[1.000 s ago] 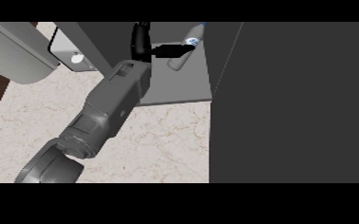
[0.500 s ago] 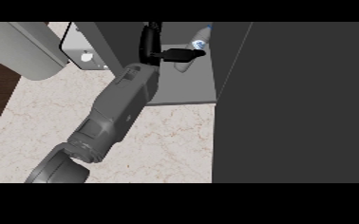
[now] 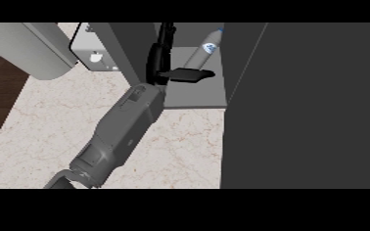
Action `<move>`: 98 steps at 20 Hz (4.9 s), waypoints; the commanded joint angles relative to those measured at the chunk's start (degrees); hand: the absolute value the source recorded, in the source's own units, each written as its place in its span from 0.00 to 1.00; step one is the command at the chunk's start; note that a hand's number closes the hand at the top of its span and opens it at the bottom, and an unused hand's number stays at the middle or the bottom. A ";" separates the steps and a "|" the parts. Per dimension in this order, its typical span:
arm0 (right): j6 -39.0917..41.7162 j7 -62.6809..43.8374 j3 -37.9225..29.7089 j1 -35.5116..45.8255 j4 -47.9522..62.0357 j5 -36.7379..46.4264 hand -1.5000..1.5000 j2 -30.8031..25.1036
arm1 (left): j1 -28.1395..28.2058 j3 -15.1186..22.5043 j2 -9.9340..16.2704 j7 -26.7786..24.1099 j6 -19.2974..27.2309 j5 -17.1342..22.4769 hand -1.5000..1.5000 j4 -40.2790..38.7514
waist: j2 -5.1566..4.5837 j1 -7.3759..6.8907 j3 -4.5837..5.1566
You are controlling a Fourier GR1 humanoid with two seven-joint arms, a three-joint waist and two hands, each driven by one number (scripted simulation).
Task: Pick up the bottled water, place it into the cabinet and close the cabinet
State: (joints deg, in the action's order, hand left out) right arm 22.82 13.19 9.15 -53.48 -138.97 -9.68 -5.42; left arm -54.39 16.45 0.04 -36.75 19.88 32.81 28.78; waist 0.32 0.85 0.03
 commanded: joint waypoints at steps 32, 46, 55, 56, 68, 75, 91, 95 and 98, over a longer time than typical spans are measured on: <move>11.66 0.25 13.92 -3.98 -14.88 16.91 1.00 -14.62 | 54.95 13.22 20.83 7.31 -5.55 2.89 0.00 68.46 | 0.50 -0.78 0.14; 13.50 -7.42 28.17 4.39 -15.08 21.62 1.00 -20.84 | 66.39 2.63 29.83 7.52 -15.32 14.18 0.00 75.10 | 0.84 -2.93 0.74; 7.68 -9.99 38.79 6.42 -9.80 14.09 1.00 -15.98 | 71.58 -1.66 34.78 7.84 -21.62 18.53 0.00 77.83 | -0.12 -5.65 0.87; 7.31 -10.36 40.22 7.16 -9.06 14.17 1.00 -15.25 | 72.02 -1.41 34.82 7.63 -21.92 18.23 0.00 78.23 | -0.15 -5.47 0.75; 6.58 -14.85 38.89 14.92 -6.16 10.47 1.00 -15.36 | 73.07 -6.18 40.06 8.32 -29.21 21.58 0.00 78.70 | -1.81 -10.10 0.97; 7.38 -16.11 35.66 20.16 -5.35 10.44 1.00 -16.58 | 72.88 -8.04 42.09 8.76 -31.28 22.48 0.00 78.64 | -2.31 -13.22 1.26; 11.51 -20.21 30.86 32.78 -5.15 10.49 1.00 -21.93 | 72.14 -9.13 43.42 9.75 -33.68 23.90 0.00 77.12 | -1.95 -14.15 1.81; 10.96 -19.51 30.44 34.13 -4.14 9.46 1.00 -20.82 | 72.14 -9.45 44.00 10.26 -34.12 24.25 0.00 76.54 | -2.24 -13.84 1.73; 10.42 -19.74 30.13 33.49 -3.99 8.11 1.00 -20.51 | 72.11 -9.94 44.05 10.11 -34.84 25.05 0.00 76.64 | -2.37 -13.71 1.78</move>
State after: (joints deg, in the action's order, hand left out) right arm 35.20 -1.39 33.96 -22.49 -142.39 -1.56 -29.40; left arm 17.65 6.88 43.83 -26.72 -14.12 57.23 105.60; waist -1.74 -13.03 1.81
